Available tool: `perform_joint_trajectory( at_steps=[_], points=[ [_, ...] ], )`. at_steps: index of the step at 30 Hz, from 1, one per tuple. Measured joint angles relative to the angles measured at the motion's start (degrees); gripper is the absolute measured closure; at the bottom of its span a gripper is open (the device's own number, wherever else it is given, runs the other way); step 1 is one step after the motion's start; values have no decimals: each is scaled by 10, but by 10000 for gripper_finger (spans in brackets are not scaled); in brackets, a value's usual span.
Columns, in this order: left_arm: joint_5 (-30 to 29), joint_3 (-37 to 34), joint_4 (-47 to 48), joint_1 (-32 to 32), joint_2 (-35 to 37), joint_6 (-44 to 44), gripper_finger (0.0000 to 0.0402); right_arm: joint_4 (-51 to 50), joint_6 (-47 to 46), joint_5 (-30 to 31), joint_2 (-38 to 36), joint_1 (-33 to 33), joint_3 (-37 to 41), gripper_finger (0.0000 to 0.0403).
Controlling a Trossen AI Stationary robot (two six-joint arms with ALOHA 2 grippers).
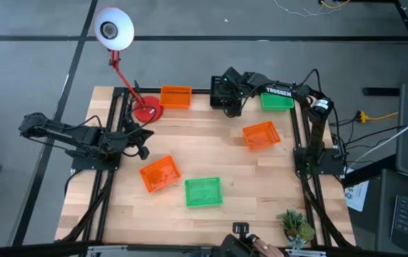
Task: Stack baskets by color
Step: Stack the bottom black bin on top of the stacked black bin
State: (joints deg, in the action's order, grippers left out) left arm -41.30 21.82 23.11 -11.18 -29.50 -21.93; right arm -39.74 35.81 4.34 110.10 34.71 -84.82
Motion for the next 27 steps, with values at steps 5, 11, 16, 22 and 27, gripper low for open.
perform_joint_trajectory(
  at_steps=[5,11,16,22,27],
  points=[
    [0,0,0,0,0,0,401,-1,0,-2,0,0,0,403],
    [0,0,0,0,0,0,401,-7,-11,-14,0,0,0,397],
    [0,0,0,0,0,0,401,-13,-9,-15,0,0,0,378],
    [0,0,0,0,0,0,401,-18,-8,-14,0,0,0,342],
    [0,0,0,0,0,0,401,-17,-8,-14,0,0,0,312]
  ],
)
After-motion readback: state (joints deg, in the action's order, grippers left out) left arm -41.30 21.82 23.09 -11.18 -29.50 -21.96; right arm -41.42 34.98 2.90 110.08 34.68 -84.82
